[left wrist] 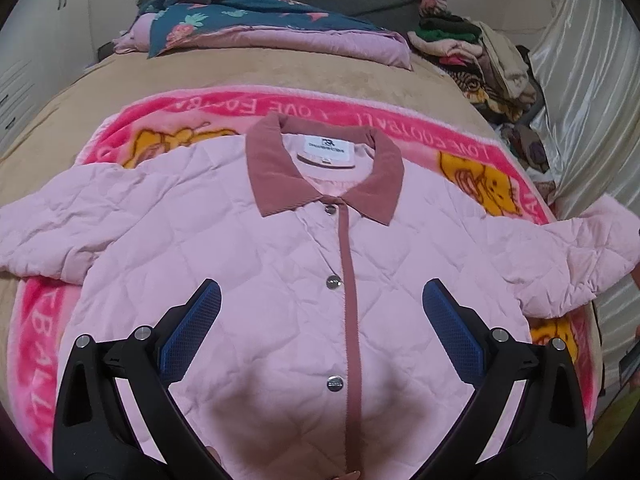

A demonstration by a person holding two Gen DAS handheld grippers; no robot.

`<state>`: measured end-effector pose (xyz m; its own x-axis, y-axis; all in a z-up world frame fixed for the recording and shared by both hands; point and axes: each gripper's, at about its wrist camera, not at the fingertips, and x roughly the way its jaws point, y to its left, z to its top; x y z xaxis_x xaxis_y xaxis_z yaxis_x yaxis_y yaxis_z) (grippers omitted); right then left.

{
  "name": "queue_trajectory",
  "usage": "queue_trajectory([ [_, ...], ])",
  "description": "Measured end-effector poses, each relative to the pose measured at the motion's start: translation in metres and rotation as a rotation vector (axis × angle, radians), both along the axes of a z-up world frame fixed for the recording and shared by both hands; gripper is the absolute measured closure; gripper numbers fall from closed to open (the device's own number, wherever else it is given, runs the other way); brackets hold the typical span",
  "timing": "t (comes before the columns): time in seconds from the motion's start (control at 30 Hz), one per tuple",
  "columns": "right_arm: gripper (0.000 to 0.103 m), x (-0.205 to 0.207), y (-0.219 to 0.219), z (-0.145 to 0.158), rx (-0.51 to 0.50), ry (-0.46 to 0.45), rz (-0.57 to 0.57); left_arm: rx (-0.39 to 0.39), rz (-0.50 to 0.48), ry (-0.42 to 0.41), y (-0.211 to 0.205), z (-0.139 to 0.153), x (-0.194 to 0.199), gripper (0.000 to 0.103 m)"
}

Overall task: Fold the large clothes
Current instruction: 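Grasp the sleeve cuff with the right tool and lift it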

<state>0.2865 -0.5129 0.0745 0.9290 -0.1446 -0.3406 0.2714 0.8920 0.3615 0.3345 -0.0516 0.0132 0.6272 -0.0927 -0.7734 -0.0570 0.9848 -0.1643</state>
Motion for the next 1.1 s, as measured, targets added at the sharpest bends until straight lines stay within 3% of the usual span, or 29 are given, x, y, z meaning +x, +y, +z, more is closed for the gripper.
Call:
queue_trajectory([
  [0.27,0.087,-0.003,0.081,0.034,-0.129,-0.058,0.175,-0.032,0.024,0.007,0.024,-0.003,-0.003,0.008],
  [0.5,0.087,0.008,0.15,0.043,-0.203,-0.06,0.304,-0.028,0.047,-0.018,0.043,0.001,-0.009,0.008],
  [0.87,0.087,0.043,0.248,0.01,-0.25,0.026,0.471,-0.041,0.153,-0.032,0.095,-0.004,-0.013,0.008],
  [1.1,0.087,0.073,0.32,-0.034,-0.267,0.134,0.592,-0.094,0.224,-0.009,0.128,-0.028,-0.014,0.008],
])
